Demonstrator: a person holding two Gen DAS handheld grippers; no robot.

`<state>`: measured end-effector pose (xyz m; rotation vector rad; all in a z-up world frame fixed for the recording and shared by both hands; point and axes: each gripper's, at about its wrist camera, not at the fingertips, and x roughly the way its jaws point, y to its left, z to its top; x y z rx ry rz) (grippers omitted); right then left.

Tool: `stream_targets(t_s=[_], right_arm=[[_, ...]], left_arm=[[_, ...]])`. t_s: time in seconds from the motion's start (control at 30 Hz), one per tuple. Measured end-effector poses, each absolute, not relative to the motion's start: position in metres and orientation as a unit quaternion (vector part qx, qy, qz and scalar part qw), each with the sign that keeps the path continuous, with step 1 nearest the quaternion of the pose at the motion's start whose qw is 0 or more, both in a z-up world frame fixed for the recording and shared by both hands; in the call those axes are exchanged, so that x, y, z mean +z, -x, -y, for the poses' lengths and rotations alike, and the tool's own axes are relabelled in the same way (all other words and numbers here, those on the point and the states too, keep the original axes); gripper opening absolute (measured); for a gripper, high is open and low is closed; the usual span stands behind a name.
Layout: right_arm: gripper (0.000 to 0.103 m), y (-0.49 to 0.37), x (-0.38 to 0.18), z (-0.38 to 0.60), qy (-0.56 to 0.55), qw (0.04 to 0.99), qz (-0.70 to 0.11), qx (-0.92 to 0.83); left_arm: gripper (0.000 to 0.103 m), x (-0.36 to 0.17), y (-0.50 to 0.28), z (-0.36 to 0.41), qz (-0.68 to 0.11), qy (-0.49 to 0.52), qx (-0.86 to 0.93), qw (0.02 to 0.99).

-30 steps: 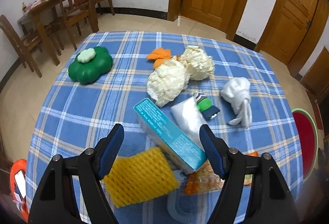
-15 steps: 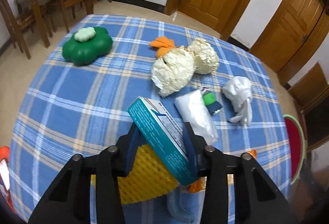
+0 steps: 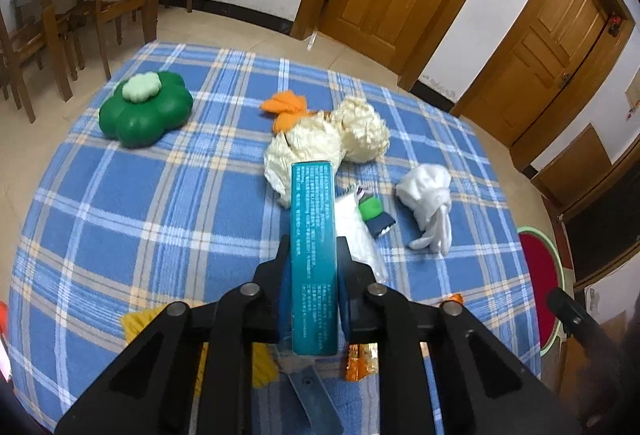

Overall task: Collect trash
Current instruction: 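Grasp the teal box with the left tool while the right grasps the white sock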

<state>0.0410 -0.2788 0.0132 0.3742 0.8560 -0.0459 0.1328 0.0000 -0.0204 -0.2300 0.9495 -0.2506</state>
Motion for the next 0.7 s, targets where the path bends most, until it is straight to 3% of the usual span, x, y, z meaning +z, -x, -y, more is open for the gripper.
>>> stream_targets(t_s=[0.43, 0.7], right_arm=[[0.077, -0.117, -0.008, 0.231, -0.155, 0.881, -0.446, 0.021], [0.059, -0.144, -0.029, 0.21, -0.143, 0.871, -0.468, 0.038]], left_arm=[[0.019, -0.021, -0.147, -0.022, -0.434, 0.098, -0.074, 0.892], [0.019, -0.035, -0.153, -0.031, -0.443, 0.106, -0.066, 0.888]])
